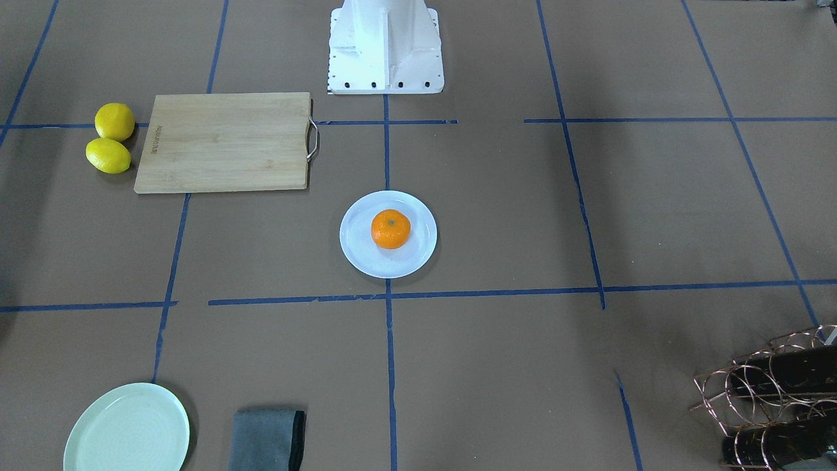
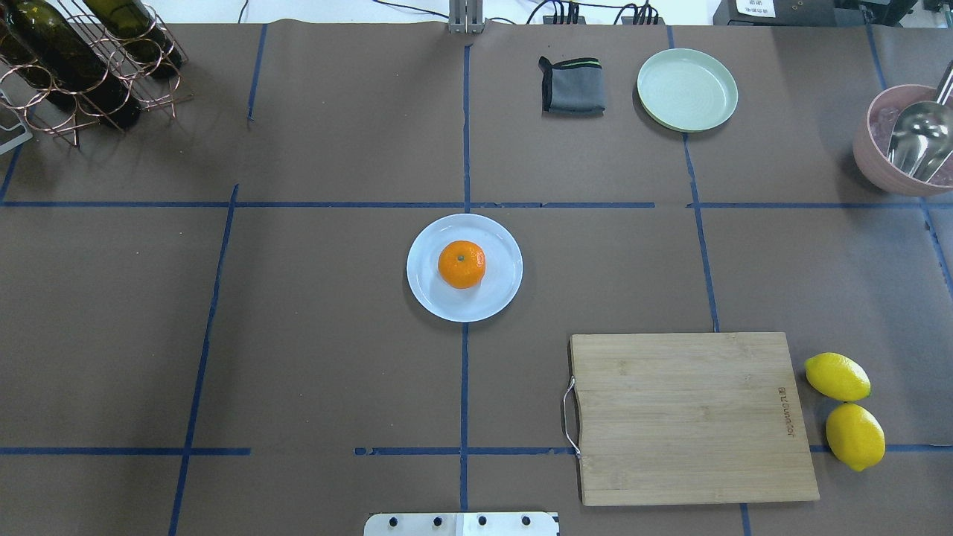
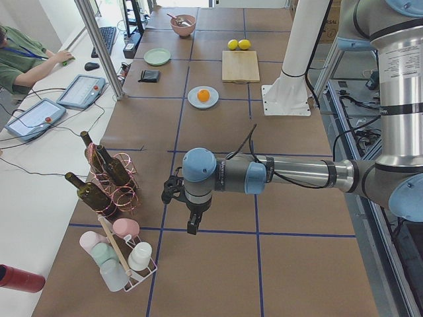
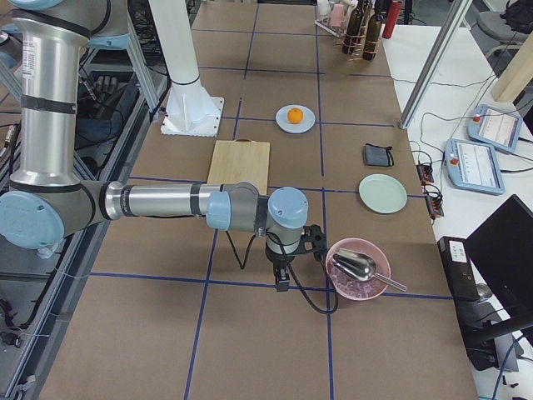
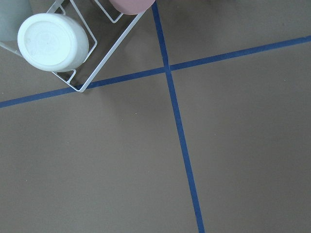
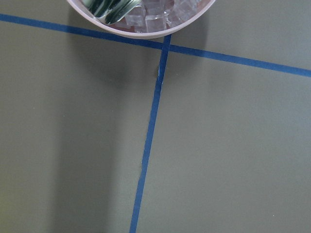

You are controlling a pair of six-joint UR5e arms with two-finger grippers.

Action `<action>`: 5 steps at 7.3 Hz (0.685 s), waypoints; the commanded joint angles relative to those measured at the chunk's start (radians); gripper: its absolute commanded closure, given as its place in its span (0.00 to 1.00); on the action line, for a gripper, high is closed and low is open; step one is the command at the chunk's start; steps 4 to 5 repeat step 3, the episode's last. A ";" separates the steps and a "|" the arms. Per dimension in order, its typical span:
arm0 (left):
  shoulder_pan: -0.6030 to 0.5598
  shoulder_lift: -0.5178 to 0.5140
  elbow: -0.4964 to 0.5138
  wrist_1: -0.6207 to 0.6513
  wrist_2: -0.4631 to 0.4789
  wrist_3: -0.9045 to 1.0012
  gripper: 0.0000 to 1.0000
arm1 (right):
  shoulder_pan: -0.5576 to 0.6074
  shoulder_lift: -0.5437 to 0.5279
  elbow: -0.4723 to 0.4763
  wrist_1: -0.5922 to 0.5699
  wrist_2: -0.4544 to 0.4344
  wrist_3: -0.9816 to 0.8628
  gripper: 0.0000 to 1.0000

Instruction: Pick orange to plate

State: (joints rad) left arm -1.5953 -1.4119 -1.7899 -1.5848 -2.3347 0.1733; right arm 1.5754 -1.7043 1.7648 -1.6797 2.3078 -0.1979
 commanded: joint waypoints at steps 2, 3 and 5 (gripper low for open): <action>0.000 -0.001 0.001 0.000 0.000 -0.002 0.00 | 0.000 0.000 -0.001 0.000 0.001 0.000 0.00; 0.000 0.001 0.001 0.003 0.002 -0.002 0.00 | 0.000 0.000 -0.002 0.000 0.001 0.000 0.00; 0.000 0.001 0.001 0.003 0.002 -0.002 0.00 | 0.000 0.000 -0.002 0.000 0.001 0.000 0.00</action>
